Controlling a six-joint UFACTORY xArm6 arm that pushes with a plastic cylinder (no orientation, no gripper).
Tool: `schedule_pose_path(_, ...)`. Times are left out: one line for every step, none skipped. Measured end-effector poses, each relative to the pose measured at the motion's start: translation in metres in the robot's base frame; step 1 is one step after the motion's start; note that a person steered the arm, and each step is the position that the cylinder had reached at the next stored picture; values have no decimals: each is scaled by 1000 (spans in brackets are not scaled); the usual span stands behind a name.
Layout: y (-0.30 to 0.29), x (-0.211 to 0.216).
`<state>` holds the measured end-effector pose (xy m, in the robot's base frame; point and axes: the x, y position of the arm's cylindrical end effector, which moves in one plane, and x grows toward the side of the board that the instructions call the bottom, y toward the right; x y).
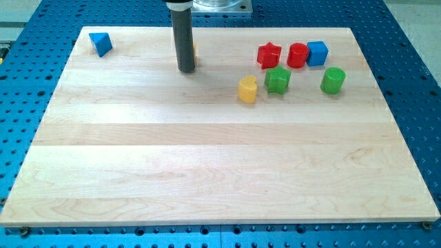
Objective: Move the hexagon diagonally to the red star
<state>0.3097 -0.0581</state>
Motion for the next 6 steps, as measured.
schedule_pose_path(1, 4)
schedule_pose_path(-51, 15)
schedule_pose_path(-45, -39)
schedule_pose_path(-6, -41)
schedule_pose_path(29, -37)
schedule_pose_path(35, -33)
